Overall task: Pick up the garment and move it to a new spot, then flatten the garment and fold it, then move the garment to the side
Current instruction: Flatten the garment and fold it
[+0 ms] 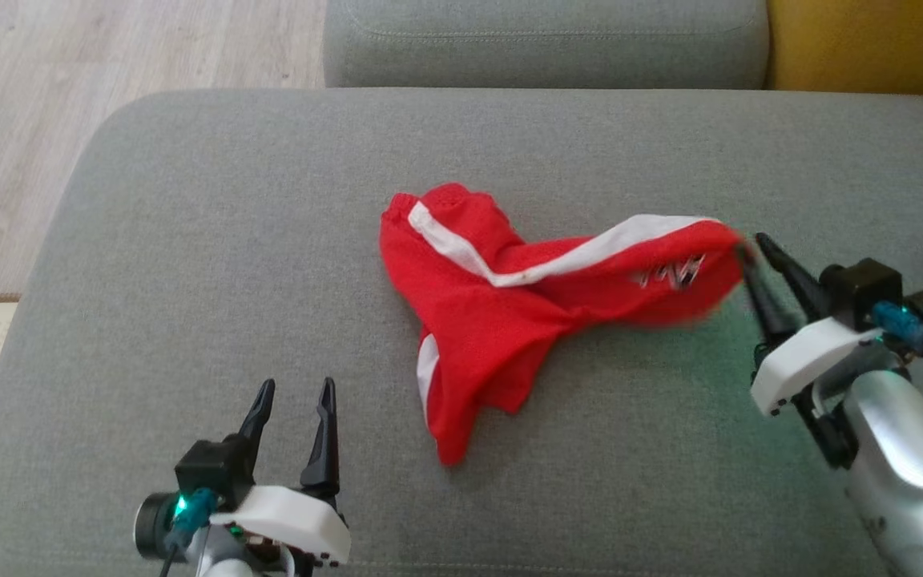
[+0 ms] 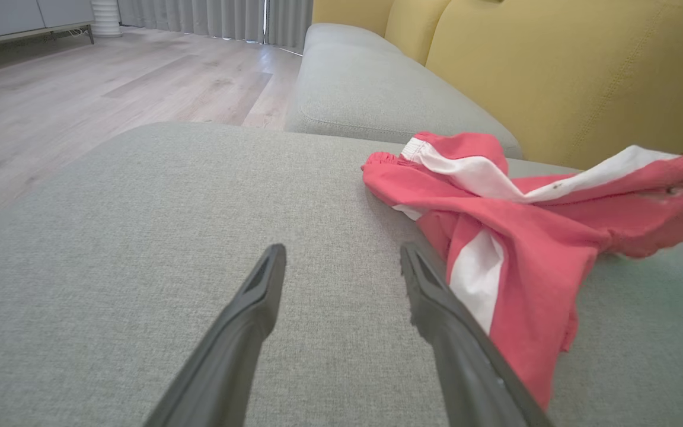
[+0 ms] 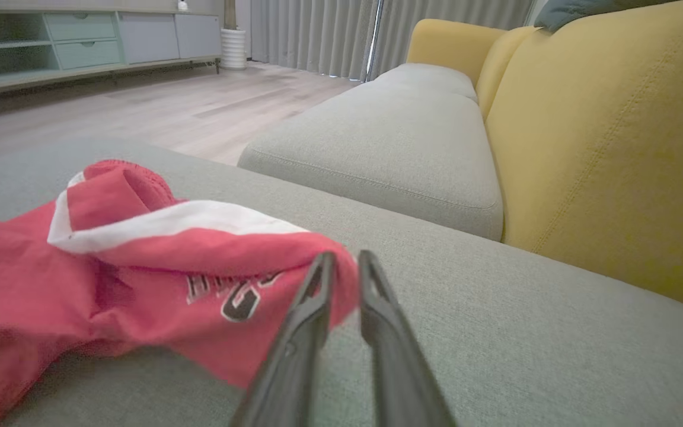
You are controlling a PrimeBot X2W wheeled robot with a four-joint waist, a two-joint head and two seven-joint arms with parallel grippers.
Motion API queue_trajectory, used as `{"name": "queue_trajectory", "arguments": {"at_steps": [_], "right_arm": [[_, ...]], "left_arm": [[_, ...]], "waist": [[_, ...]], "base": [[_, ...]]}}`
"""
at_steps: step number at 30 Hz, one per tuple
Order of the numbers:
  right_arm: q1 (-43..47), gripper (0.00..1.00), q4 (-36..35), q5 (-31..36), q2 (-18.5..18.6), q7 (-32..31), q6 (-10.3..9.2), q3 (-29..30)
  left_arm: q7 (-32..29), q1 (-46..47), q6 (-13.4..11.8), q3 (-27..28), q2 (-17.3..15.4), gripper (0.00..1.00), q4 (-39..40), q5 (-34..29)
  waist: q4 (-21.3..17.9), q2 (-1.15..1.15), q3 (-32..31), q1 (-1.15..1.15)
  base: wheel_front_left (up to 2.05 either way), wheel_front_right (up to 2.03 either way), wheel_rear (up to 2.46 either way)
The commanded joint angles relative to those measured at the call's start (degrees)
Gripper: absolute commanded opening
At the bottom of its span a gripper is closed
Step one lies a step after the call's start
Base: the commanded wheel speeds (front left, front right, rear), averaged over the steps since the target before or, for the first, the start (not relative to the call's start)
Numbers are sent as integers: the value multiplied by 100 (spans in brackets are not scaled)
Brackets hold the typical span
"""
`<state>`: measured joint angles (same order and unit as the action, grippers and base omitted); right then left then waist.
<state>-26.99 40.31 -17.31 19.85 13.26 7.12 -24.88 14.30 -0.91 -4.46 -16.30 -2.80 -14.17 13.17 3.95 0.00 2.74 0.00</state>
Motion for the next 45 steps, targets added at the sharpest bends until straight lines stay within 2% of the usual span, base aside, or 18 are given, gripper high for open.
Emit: {"name": "queue_trajectory", "arguments": {"at_steps": [1, 11, 20, 22, 28, 33, 37, 45], "right_arm": [[78, 100, -150, 87, -80, 117, 36, 68], [455, 100, -670, 587, -782, 171, 36, 1113], [534, 100, -1090, 841, -1221, 173, 36, 1298], [529, 100, -1169, 865, -1298, 173, 36, 1283], [537, 100, -1247, 896, -1390, 174, 36, 1300], [510, 100, -1258, 847, -1465, 174, 36, 1336], [511, 100, -1305, 839, -1504, 174, 36, 1376], [539, 100, -1350, 880, -1550, 174, 36, 1426]], "left_arm": [[70, 167, 17, 165, -8, 100, 162, -50], [70, 567, 102, 86, -8, 100, 196, -90], [70, 1800, 282, 66, -8, 100, -201, -112], [70, 2332, 378, 97, -8, 100, -566, -141], [70, 3134, 547, 169, -64, 100, -1524, -123], [-9, 3723, 557, 191, -252, 100, -2432, -205], [-86, 3994, 561, 184, -361, 100, -2982, -225], [-59, 4199, 666, 138, -323, 100, -3636, -123]], "waist": [[-17, 0, -20, 0], [-268, 0, 213, 0], [-715, 0, 637, 0], [-879, 0, 764, 0], [-1121, 0, 925, 0], [-1319, 0, 1078, 0], [-1396, 0, 1177, 0], [-1364, 0, 1275, 0]], "base": [[0, 0, 0], [0, 0, 0], [0, 0, 0], [0, 0, 0], [0, 0, 0], [0, 0, 0], [0, 0, 0], [0, 0, 0]]}}
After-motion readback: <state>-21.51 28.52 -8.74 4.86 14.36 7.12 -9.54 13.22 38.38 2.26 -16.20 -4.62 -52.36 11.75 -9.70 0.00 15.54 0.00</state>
